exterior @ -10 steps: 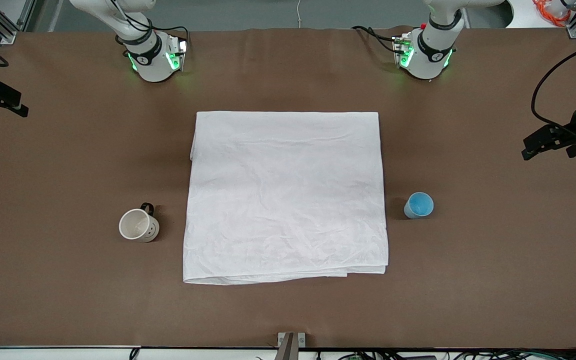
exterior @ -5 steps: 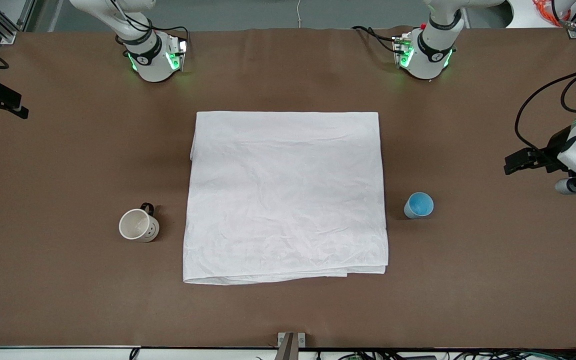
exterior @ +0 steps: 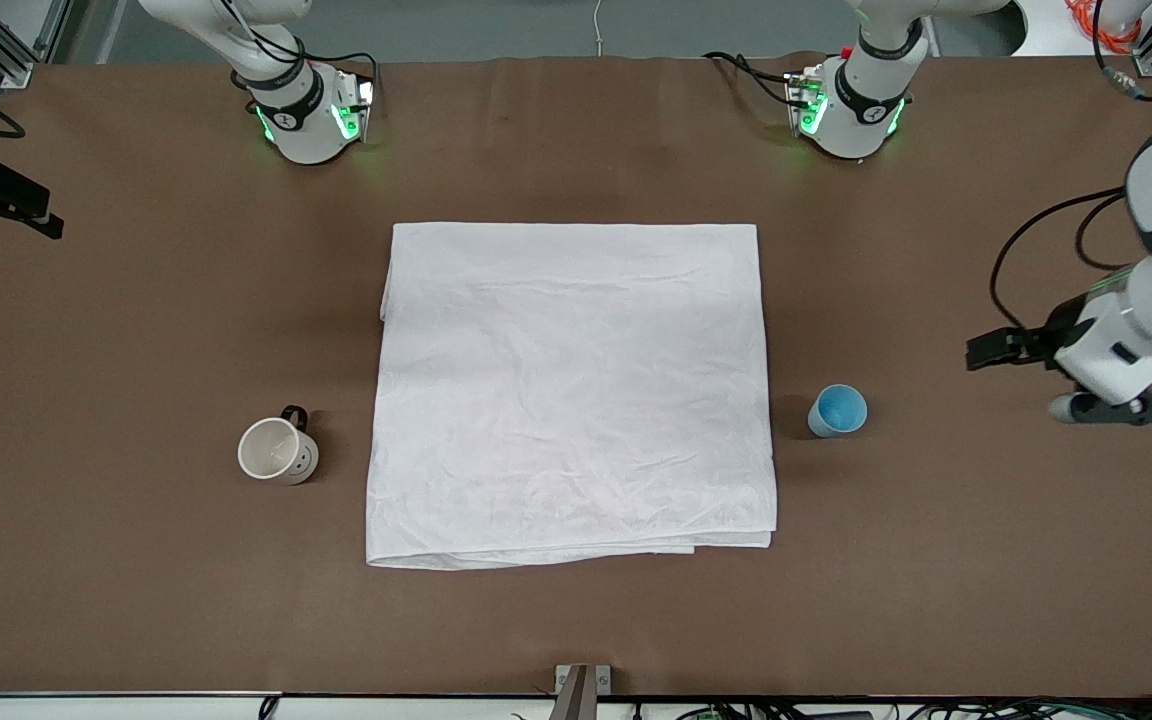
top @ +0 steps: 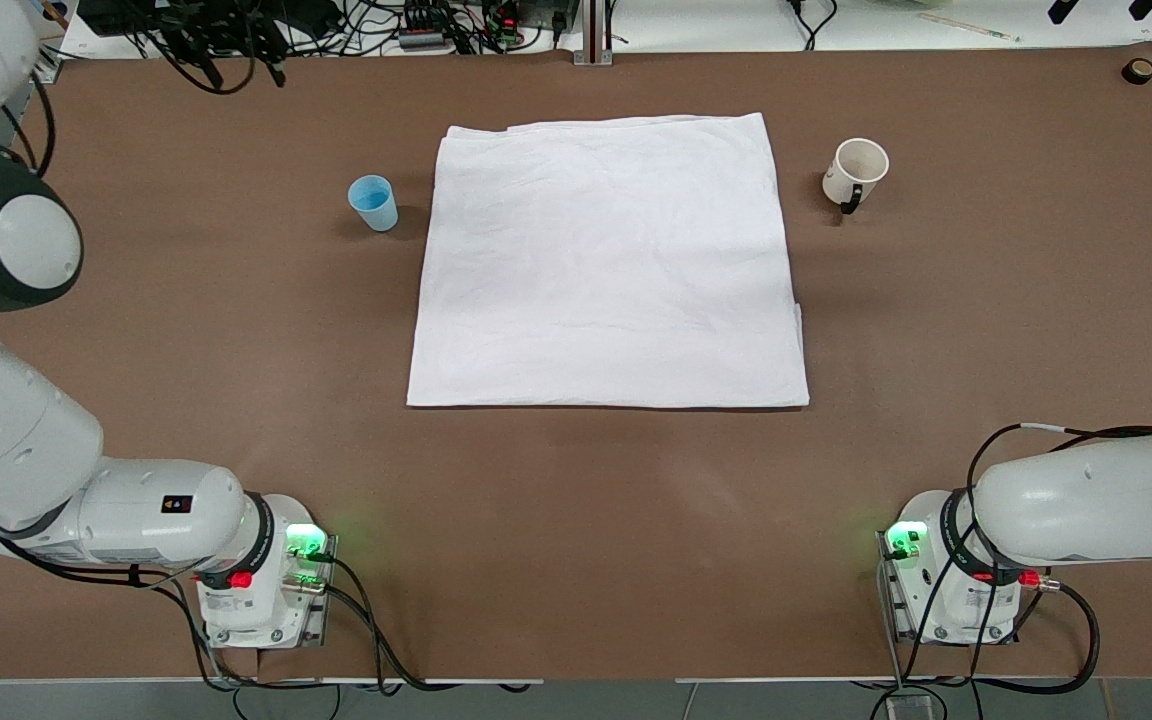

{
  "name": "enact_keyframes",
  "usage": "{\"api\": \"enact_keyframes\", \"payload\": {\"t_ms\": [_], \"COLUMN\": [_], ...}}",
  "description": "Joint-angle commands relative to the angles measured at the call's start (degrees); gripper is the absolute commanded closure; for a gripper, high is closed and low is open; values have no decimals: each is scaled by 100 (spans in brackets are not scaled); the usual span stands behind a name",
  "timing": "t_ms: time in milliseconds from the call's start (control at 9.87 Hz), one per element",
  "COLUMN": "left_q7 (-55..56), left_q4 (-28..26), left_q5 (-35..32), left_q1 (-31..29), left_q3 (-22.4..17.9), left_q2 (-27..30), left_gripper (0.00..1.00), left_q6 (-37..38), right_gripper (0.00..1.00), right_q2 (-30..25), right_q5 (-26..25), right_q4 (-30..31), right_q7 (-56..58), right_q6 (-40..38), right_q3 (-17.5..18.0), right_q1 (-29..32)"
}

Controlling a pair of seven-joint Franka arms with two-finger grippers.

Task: Place blue cup into white mug on cloth
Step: 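Move the left gripper out toward the blue cup, then lower the left gripper onto the blue cup while the right gripper reaches the mug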

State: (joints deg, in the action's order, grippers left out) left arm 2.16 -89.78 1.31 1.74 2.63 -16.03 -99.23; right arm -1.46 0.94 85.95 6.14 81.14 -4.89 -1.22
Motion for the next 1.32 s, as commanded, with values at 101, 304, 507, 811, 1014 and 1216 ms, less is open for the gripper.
{"api": "enact_keyframes", "payload": {"t_ms": [101,304,507,811,1014,1216], "left_q7": [100,301,311,320,564,758], "left_q4": [162,58,-223,-697,-1023,-1051], "left_q5": [11,1,1,1,1,-270], "left_q1": [405,520,574,556,730,872], "left_q3": [89,89,89,89,89,89], "left_q2": [-506,-664,-673,-638,-682,-874], "left_gripper": [0,0,0,0,0,0], "left_q6": [-367,-456,-780,-1184,-1624,-1914], "right_gripper": [0,0,0,0,0,0], "right_q2": [49,49,49,-3,-12,293], "right_q5": [-41,-41,-41,151,231,231], "right_q4": [-96,-70,-44,873,1834,2432], "right_q7": [-8,-17,-34,-87,-392,-483], "right_q6": [-19,-19,-54,819,2059,2965], "right_q3": [-4,-4,5,23,14,23], "right_q1": [-63,-107,-124,-220,-615,-862]}}
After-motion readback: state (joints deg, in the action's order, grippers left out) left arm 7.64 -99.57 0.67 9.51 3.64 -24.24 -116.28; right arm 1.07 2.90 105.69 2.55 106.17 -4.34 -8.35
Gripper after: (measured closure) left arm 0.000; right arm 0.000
